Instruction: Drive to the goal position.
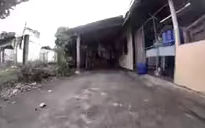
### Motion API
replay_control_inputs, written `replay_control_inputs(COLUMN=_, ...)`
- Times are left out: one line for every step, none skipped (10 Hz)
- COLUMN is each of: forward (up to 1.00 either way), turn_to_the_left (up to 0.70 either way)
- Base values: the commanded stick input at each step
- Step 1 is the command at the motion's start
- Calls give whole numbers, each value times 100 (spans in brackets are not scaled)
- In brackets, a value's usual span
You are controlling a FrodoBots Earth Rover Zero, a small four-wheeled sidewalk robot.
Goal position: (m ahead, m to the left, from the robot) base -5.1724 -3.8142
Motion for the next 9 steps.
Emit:
replay_control_inputs(forward=70, turn_to_the_left=0)
replay_control_inputs(forward=70, turn_to_the_left=0)
replay_control_inputs(forward=70, turn_to_the_left=0)
replay_control_inputs(forward=70, turn_to_the_left=0)
replay_control_inputs(forward=70, turn_to_the_left=0)
replay_control_inputs(forward=70, turn_to_the_left=0)
replay_control_inputs(forward=70, turn_to_the_left=0)
replay_control_inputs(forward=70, turn_to_the_left=0)
replay_control_inputs(forward=70, turn_to_the_left=0)
